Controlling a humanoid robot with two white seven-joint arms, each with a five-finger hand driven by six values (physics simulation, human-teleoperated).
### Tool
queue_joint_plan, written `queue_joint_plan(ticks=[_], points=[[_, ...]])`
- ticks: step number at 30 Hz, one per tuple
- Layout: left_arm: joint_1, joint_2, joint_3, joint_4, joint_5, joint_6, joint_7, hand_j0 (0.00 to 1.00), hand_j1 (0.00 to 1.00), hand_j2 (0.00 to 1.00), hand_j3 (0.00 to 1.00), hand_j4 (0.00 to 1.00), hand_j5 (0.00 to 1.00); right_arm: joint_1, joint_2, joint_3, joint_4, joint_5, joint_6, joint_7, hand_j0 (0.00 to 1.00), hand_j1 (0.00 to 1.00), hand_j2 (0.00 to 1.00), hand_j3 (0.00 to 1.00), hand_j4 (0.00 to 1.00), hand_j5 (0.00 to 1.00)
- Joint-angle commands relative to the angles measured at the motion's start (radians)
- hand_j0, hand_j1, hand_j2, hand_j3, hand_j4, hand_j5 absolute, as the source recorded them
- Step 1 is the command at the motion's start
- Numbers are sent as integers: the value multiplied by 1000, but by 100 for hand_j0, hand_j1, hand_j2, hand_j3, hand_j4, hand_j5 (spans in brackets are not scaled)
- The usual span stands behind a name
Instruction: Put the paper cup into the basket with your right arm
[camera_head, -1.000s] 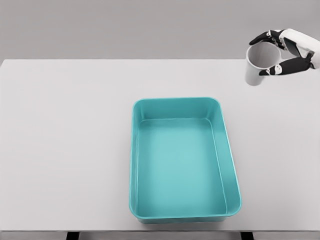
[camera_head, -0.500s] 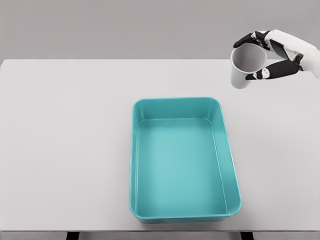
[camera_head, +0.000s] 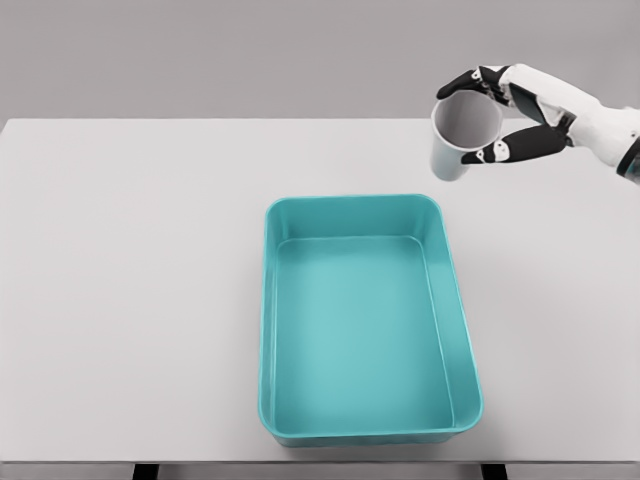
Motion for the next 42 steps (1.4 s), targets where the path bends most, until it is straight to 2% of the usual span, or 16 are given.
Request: queue_joint_plan(ticks=[1, 5, 19, 36, 42], points=[[0, 0, 0, 0, 1, 0, 0, 100, 100, 100, 100, 100, 100, 0, 5, 3, 0, -4, -8, 0, 67, 67, 67, 67, 67, 67], [0, 0, 0, 0, 1, 0, -2, 100, 100, 100, 100, 100, 100, -3, 48, 3, 0, -5, -8, 0, 67, 67, 67, 67, 67, 67], [0, 0, 0, 0, 1, 0, 0, 100, 100, 100, 100, 100, 100, -6, 73, 71, -2, -14, -45, 0, 68, 68, 68, 68, 68, 68], [0, 0, 0, 0, 1, 0, 0, 100, 100, 100, 100, 100, 100, -23, 174, 160, -3, -14, -45, 0, 68, 68, 68, 68, 68, 68], [0, 0, 0, 0, -1, 0, 0, 100, 100, 100, 100, 100, 100, -21, 176, 190, -3, -14, -45, 0, 68, 68, 68, 68, 68, 68]])
